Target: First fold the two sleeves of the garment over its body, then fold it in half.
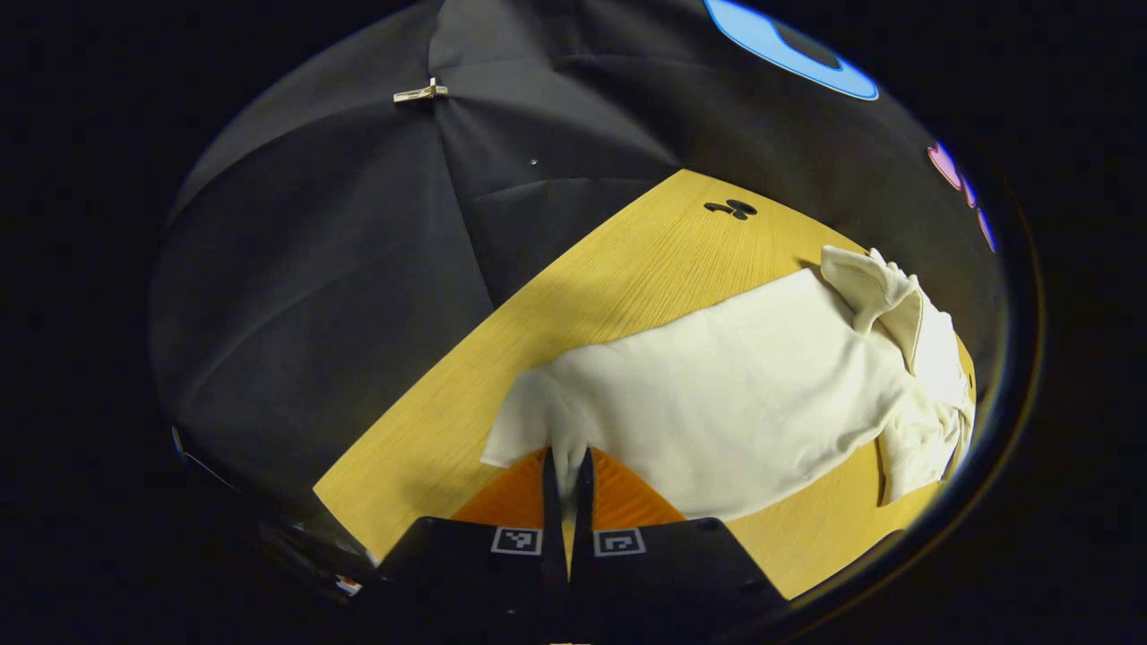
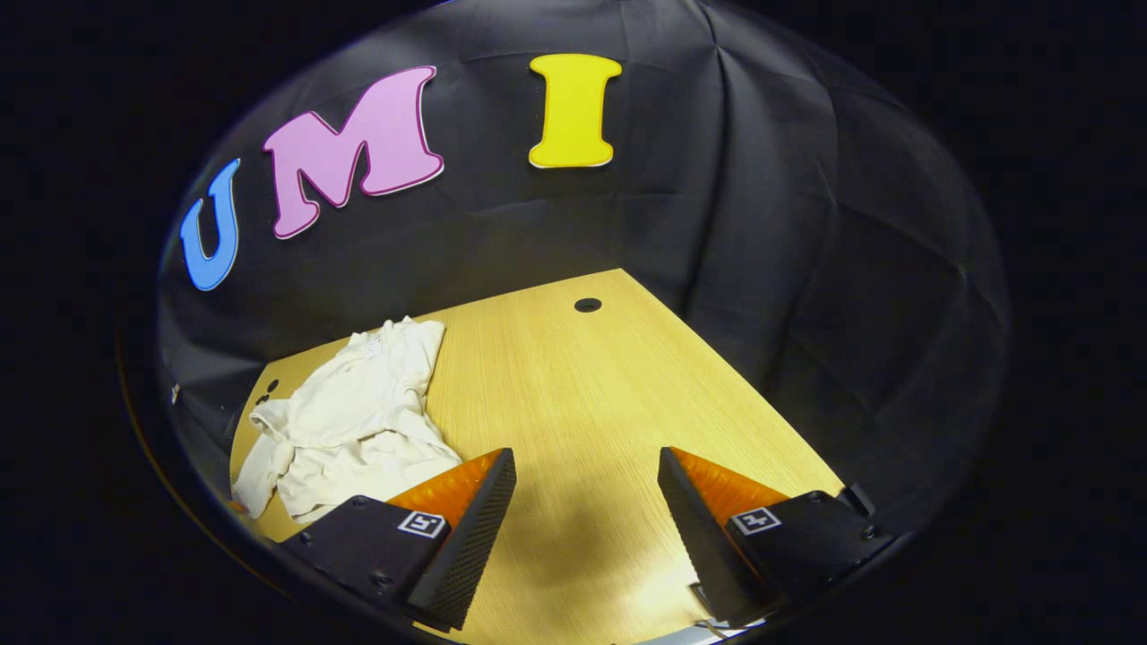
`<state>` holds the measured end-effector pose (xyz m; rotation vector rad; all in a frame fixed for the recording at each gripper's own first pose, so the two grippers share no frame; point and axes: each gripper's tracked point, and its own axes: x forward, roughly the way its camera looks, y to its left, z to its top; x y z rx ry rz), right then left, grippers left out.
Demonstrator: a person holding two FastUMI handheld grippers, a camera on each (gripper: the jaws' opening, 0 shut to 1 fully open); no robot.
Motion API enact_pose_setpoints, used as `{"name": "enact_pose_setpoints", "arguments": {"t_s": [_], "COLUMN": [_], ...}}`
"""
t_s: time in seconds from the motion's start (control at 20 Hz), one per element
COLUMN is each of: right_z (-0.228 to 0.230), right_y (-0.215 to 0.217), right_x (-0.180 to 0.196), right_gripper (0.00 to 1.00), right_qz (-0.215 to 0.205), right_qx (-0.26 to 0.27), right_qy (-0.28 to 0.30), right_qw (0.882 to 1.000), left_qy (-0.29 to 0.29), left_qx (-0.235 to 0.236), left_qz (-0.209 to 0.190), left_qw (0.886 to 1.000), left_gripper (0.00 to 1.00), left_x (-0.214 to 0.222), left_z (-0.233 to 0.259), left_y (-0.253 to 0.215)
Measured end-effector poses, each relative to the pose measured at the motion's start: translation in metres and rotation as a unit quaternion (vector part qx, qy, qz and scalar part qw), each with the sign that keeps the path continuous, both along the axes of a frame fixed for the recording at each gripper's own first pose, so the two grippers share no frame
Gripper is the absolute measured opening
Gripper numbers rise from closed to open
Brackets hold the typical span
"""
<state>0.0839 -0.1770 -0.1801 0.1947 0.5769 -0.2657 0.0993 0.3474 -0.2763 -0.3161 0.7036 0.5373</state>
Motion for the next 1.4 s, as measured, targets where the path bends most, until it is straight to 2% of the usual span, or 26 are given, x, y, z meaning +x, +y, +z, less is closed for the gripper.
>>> {"name": "enact_pose_setpoints", "arguments": {"t_s": [0.3, 0.5, 0.7, 0.9, 1.15, 1.4], "right_z": [-0.008, -0.018, -0.029, -0.037, -0.045, -0.056], "right_y": [-0.012, -0.021, -0.029, -0.034, -0.034, -0.034], "right_x": [0.008, 0.017, 0.028, 0.04, 0.055, 0.063], "right_gripper": [0.98, 0.98, 0.98, 0.98, 0.98, 0.98], "right_qz": [0.001, 0.0, 0.002, 0.008, 0.019, 0.036], "right_qx": [0.011, 0.024, 0.034, 0.041, 0.049, 0.052], "right_qy": [0.004, 0.007, 0.014, 0.019, 0.023, 0.034], "right_qw": [1.0, 1.0, 0.999, 0.999, 0.998, 0.997], "left_qy": [-0.049, -0.087, -0.127, -0.163, -0.209, -0.244], "left_qx": [-0.01, 0.014, 0.042, 0.073, 0.09, 0.102], "left_qz": [0.036, 0.021, -0.006, -0.053, -0.122, -0.224], "left_qw": [0.998, 0.996, 0.991, 0.983, 0.966, 0.938], "left_gripper": [0.06, 0.06, 0.07, 0.06, 0.06, 0.06], "left_x": [0.022, 0.065, 0.121, 0.186, 0.264, 0.326], "left_z": [0.052, 0.11, 0.172, 0.228, 0.279, 0.305], "left_y": [0.002, -0.004, -0.03, -0.073, -0.156, -0.277]}}
